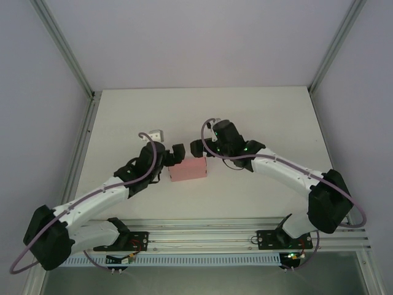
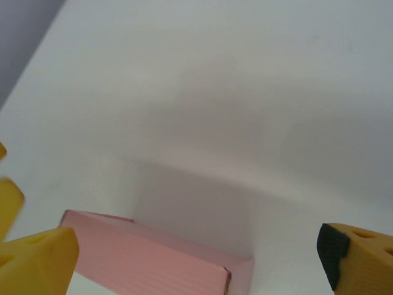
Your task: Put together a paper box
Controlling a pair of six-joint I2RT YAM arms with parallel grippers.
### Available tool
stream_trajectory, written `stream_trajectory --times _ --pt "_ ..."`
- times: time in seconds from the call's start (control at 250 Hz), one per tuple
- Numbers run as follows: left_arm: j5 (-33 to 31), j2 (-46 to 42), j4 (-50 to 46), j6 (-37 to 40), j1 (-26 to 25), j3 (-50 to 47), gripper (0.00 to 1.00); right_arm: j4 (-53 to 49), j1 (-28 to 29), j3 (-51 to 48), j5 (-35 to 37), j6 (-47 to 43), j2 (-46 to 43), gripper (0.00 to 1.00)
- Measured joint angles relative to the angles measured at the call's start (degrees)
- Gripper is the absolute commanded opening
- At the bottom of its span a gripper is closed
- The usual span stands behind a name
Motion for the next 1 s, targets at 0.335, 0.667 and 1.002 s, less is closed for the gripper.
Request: stream_trajectory --times 0.335,0.667,1.002 --pt "-4.1 -6.9 -12.8 -2.3 12.7 -1.6 1.0 -12.1 0.7 6.1 -21.4 -52.2 7.5 1.0" --pt "-2.7 -10.5 -18.2 -5.4 14.1 -7.4 1.0 -15.2 0.9 15.1 -20.6 -72.1 20.8 0.97" --pt "-2.8 -10.7 -18.2 -6.1 14.3 -8.0 1.0 -23.7 2.6 22.9 -14.4 -78.0 25.9 0.36"
